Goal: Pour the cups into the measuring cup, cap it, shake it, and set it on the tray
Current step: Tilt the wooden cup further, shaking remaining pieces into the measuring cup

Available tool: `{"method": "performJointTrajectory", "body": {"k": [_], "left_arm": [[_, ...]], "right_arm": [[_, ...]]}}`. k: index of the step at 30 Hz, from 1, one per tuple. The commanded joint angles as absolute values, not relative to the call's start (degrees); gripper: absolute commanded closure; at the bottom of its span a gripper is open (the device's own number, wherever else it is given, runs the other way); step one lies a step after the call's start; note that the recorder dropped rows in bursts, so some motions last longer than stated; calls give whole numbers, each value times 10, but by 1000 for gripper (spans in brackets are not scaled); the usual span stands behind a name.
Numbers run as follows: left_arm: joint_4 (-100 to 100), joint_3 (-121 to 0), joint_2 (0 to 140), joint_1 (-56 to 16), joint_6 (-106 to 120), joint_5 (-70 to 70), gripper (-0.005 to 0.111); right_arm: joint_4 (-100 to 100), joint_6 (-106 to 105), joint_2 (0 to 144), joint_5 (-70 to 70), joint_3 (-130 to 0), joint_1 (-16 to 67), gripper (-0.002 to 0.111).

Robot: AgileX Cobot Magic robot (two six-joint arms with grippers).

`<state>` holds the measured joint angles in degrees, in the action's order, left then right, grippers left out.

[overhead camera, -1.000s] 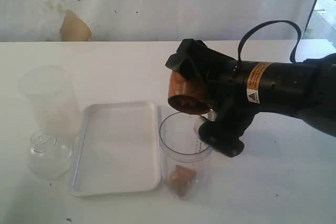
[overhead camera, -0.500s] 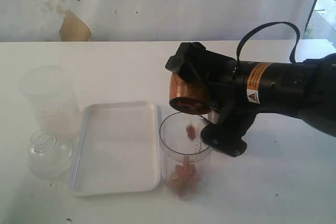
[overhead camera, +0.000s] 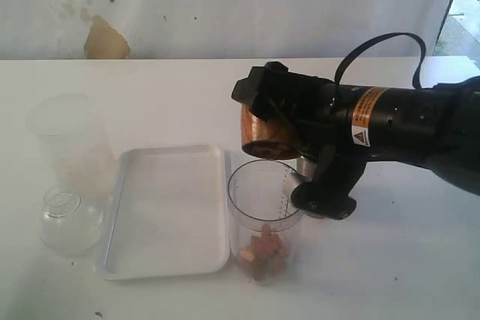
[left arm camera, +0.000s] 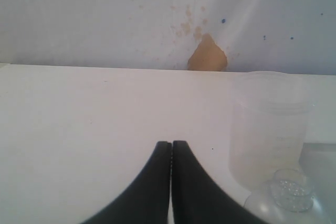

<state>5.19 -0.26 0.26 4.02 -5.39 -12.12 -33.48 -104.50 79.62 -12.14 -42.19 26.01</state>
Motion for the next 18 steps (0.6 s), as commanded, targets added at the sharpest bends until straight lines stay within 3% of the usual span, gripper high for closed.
{"method": "performJointTrajectory", "body": {"k": [1,18], "left_arm": [[52,0,0,39,-55,-116,106],[52,0,0,39,-55,-116,106]], "right_arm": [[-337,-1061,794,-134,-428,262,108],[-333,-1060,794,-134,-428,262,108]]}}
